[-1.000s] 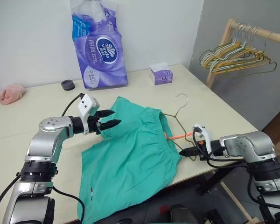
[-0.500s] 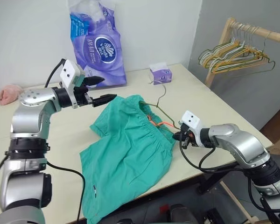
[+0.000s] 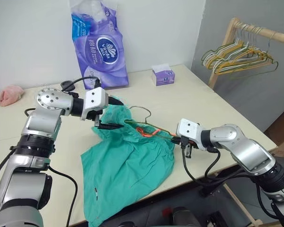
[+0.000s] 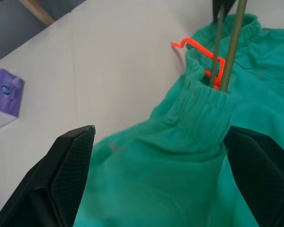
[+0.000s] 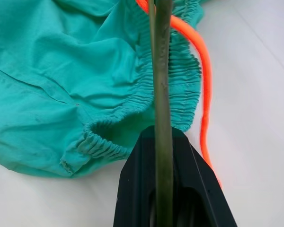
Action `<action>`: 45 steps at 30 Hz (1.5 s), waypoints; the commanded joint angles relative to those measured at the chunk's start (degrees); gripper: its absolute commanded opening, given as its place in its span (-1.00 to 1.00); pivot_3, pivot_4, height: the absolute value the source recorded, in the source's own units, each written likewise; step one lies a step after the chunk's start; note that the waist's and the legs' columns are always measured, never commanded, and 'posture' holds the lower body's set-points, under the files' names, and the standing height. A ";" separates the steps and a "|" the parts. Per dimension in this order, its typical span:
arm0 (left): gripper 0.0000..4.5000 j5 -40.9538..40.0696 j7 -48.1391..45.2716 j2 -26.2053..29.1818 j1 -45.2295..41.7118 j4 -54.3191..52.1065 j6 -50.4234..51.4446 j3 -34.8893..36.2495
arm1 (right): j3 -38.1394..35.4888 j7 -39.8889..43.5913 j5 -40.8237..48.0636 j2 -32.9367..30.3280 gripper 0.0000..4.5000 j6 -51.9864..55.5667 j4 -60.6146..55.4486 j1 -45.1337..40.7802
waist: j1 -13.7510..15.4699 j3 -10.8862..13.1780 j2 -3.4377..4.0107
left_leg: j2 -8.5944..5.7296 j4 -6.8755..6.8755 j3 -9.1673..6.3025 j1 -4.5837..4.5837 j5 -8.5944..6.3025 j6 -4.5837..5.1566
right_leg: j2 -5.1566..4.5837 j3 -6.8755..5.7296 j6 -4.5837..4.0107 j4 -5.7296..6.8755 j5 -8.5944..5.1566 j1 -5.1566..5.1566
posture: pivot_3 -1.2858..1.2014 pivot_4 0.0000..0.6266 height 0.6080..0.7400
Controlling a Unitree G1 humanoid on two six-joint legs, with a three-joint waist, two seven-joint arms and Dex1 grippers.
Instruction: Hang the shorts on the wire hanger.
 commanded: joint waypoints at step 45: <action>-1.00 -0.05 8.91 -4.14 4.34 -1.16 6.72 3.02 | -29.48 -1.22 13.12 -0.45 0.99 -0.33 -10.83 26.17 | -0.89 0.01 -0.03 | 0.11 -0.02 -0.09 0.02 -0.03 0.06 | 0.06 -0.01 -0.01 -0.01 -0.01 0.11 | -0.14 -1.00 1.00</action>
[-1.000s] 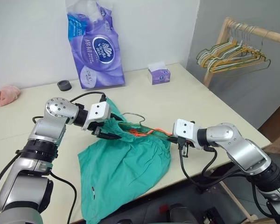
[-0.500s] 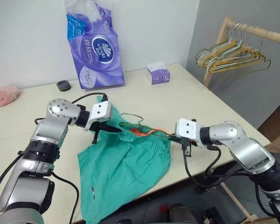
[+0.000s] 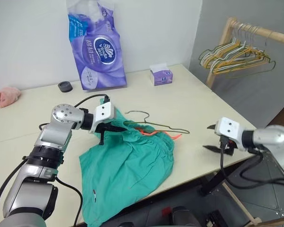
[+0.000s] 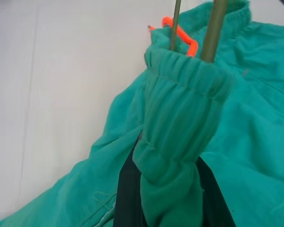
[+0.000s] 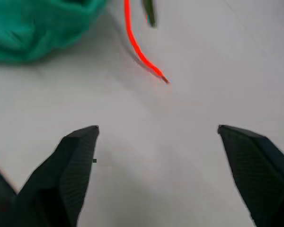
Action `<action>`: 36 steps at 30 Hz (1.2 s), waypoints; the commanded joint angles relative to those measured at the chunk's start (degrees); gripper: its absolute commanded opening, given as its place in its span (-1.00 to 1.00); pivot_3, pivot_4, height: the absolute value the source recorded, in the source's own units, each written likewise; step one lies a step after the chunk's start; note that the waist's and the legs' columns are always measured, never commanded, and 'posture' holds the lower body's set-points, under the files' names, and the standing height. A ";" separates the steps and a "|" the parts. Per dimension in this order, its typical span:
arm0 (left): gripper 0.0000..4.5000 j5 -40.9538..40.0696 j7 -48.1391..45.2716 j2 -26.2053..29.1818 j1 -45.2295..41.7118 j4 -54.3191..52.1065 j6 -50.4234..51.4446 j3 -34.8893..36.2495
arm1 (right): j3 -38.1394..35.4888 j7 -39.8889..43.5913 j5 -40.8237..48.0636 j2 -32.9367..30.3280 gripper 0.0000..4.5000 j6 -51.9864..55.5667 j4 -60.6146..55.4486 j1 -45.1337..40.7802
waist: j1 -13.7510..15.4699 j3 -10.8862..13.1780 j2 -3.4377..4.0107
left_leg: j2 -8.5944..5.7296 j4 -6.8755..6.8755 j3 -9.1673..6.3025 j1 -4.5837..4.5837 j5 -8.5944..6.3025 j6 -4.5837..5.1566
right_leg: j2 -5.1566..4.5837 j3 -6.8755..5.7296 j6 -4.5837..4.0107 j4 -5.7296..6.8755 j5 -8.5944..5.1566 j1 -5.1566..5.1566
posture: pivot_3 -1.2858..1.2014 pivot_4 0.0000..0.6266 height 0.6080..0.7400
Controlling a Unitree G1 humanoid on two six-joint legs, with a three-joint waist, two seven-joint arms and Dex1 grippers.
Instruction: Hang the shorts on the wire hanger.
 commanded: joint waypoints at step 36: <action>-1.00 -2.98 2.64 -0.15 -0.72 -3.04 3.22 4.09 | 10.80 -29.94 2.82 26.91 -0.82 18.19 -1.94 -3.28 | -0.24 -0.03 0.03 | -0.10 0.03 -0.01 0.01 0.02 -0.05 | -0.04 0.03 0.00 0.04 0.01 -0.06 | -0.12 -1.00 1.00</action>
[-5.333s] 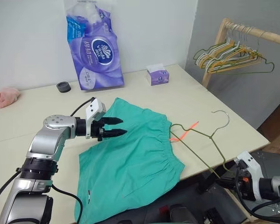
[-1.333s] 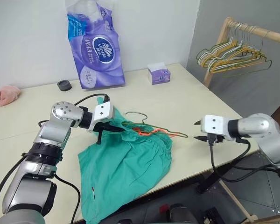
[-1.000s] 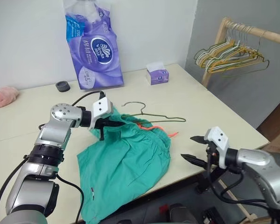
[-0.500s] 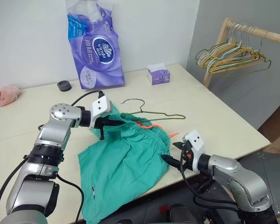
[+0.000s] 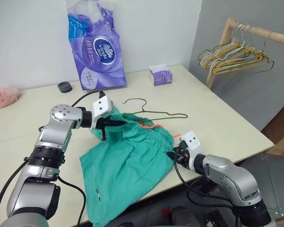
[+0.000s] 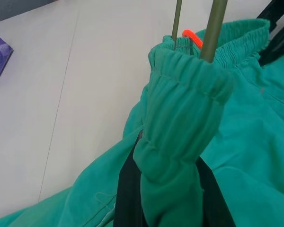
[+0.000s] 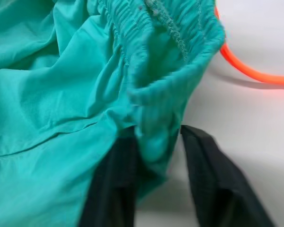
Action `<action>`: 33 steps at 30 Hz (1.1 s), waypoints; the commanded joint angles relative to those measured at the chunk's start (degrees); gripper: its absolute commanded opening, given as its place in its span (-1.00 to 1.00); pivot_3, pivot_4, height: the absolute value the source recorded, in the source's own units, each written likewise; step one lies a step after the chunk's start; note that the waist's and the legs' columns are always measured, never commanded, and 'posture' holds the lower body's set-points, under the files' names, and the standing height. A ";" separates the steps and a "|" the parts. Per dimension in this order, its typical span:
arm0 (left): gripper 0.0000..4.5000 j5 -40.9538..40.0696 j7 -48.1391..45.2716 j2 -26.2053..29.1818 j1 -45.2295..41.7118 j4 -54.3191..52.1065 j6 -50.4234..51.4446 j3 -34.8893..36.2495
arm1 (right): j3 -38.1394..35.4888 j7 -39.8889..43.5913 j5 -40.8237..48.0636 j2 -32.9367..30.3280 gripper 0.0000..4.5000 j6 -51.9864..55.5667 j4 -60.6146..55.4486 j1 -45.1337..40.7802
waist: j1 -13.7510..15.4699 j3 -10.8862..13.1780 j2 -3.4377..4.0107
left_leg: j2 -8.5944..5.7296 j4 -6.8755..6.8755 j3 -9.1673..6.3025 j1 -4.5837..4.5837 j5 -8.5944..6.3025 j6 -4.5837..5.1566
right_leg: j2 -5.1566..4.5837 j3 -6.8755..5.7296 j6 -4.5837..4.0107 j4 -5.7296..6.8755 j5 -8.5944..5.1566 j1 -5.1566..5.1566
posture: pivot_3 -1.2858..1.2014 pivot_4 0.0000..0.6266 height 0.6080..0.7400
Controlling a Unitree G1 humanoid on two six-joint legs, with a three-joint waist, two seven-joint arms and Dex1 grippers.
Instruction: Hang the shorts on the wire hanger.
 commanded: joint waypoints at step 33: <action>-1.00 3.93 -7.69 10.96 1.83 2.53 -4.07 -1.88 | -7.14 0.43 -3.27 -6.07 -0.99 -9.27 -2.20 1.35 | -0.10 0.01 0.01 | 0.00 -0.01 0.02 0.02 -0.02 0.03 | 0.05 0.01 0.00 0.00 0.00 0.03 | -0.13 -1.00 1.00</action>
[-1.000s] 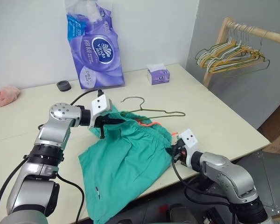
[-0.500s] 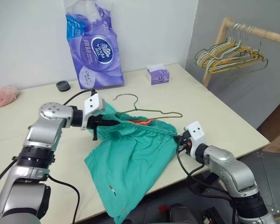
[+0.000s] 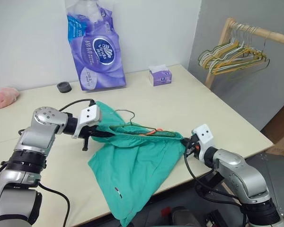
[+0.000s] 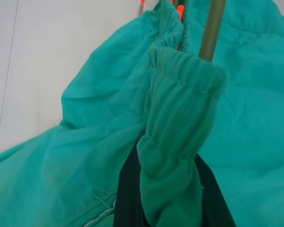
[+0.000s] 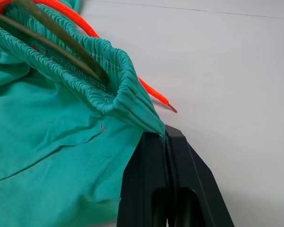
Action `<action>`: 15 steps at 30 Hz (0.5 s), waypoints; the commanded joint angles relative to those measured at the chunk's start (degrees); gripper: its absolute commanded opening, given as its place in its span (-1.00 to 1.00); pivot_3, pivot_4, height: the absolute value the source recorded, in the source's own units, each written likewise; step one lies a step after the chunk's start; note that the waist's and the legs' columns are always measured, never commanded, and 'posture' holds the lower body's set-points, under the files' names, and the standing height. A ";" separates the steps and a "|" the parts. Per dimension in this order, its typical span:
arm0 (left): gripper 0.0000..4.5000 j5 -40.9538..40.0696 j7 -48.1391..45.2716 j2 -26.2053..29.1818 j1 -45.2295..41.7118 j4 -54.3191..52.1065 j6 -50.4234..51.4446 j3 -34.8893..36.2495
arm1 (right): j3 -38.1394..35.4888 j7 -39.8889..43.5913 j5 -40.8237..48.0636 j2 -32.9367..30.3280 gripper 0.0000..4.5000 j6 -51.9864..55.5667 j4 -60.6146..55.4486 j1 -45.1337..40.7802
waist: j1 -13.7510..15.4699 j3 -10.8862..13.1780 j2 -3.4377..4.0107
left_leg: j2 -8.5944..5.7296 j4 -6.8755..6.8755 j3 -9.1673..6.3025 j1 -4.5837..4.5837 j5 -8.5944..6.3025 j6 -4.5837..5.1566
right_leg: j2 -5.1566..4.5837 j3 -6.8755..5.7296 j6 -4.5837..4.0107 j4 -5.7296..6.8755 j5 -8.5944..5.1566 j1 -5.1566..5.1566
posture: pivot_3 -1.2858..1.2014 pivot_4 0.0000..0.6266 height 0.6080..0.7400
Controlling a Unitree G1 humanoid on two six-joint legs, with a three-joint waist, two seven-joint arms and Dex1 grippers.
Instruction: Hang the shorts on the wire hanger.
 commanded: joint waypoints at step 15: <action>-1.00 10.04 15.33 -6.94 -3.57 0.91 -10.30 -2.33 | 13.44 11.23 -11.92 -17.81 -0.99 -4.51 -5.56 -17.91 | -0.27 0.02 -0.03 | 0.03 0.02 0.03 -0.01 0.01 -0.02 | -0.01 -0.07 0.02 -0.07 -0.01 0.04 | -0.16 -1.00 1.00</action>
